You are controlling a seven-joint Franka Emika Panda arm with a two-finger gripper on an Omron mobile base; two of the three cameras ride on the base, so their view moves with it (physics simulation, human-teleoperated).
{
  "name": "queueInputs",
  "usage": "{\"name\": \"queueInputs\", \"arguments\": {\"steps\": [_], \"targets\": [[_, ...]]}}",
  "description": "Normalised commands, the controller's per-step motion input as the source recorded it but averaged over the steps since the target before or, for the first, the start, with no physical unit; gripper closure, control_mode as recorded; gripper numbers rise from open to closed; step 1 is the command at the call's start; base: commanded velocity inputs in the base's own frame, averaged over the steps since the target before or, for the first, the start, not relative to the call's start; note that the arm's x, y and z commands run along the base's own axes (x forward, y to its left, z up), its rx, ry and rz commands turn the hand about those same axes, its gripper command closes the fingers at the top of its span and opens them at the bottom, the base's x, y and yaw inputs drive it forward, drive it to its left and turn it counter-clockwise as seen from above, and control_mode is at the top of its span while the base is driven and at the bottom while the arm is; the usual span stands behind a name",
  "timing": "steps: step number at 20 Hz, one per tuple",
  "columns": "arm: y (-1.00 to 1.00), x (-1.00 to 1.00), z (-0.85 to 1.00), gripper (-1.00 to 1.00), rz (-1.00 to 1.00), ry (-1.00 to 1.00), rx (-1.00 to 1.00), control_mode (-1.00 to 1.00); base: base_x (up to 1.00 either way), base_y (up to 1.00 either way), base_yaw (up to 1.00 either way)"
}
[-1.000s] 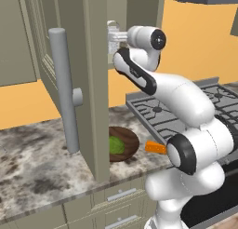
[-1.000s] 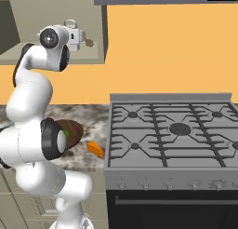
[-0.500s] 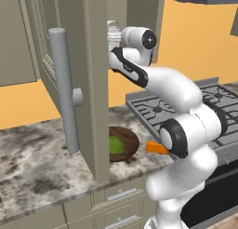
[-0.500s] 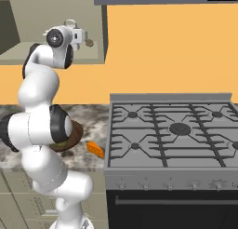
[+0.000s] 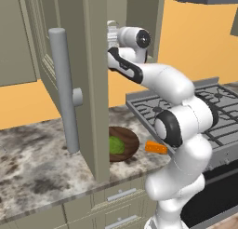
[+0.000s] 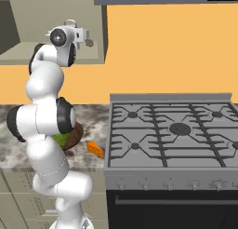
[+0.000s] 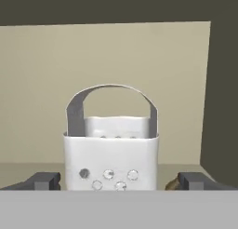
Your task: Pick the cheese from the fridge and the cheese grater from the cabinet and place them next to the salad bowl.
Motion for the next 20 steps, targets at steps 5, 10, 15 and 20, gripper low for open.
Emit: {"name": "queueInputs", "arguments": {"steps": [5, 10, 15, 20], "targets": [[0.07, 0.31, -0.04, -1.0, 0.0, 0.0, -0.01, -1.0, 0.0, 0.0, 0.0], [0.0, 0.24, -0.04, 1.0, 0.0, 0.0, 0.0, -1.0, 0.0, 0.0, 0.0], [0.07, 0.08, -0.06, 1.0, 0.0, 0.0, 0.0, -1.0, 0.0, 0.0, 0.0], [0.02, -0.29, 0.0, 1.0, 0.0, -0.04, 0.0, -1.0, 0.0, 0.0, 0.0]]}}
